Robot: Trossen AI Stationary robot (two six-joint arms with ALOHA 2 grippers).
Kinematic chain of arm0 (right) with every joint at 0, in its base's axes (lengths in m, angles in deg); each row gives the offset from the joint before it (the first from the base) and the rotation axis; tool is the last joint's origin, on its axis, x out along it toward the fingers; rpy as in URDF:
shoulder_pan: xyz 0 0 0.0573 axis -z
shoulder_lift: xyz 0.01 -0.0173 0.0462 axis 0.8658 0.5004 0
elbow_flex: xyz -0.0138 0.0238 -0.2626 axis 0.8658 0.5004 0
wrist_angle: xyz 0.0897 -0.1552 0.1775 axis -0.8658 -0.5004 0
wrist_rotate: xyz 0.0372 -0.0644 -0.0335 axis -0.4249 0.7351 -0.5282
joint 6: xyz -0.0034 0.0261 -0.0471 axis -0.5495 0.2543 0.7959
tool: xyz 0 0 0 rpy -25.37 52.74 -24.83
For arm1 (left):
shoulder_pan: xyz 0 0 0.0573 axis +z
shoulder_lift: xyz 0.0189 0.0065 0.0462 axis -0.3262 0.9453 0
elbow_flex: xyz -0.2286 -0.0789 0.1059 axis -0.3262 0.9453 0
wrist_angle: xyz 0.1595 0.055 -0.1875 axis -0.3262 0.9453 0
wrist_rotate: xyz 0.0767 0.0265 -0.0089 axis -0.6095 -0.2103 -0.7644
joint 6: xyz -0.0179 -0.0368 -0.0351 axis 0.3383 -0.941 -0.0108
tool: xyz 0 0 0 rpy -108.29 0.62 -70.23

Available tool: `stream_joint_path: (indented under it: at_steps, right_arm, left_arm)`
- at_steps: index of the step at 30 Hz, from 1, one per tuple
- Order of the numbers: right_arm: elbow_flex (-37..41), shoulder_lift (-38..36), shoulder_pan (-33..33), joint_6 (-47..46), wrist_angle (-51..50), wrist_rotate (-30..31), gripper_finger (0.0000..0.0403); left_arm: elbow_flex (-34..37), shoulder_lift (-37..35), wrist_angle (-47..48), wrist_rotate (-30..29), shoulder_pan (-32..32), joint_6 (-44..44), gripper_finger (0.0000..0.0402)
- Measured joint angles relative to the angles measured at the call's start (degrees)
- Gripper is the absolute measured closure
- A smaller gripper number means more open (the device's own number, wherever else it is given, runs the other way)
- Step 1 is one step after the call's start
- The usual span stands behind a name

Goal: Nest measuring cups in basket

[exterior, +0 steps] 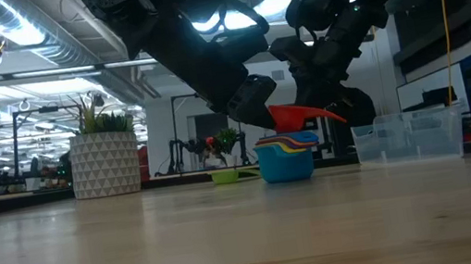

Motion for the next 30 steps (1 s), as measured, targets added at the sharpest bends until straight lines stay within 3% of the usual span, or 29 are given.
stream_joint_path:
  at_steps: [11,18,24,30]
  right_arm:
    - [0.00,0.37,-0.01,-1.27,-1.04,0.07,0.0369]
    - [0.02,0.70,0.01,-0.19,-1.24,0.11,0.0328]
    - [0.02,0.70,0.01,3.21,-0.59,0.20,0.0323]
    - [0.02,-0.76,1.25,7.67,-1.46,-4.92,0.0322]
  left_arm:
    - [0.00,0.00,0.00,0.00,0.01,0.02,0.0323]
    - [0.00,0.00,0.00,0.00,0.01,0.00,0.0323]
    - [0.00,0.00,0.00,0.00,0.01,0.01,0.0323]
    - [0.00,0.00,0.00,0.00,0.01,0.00,0.0323]
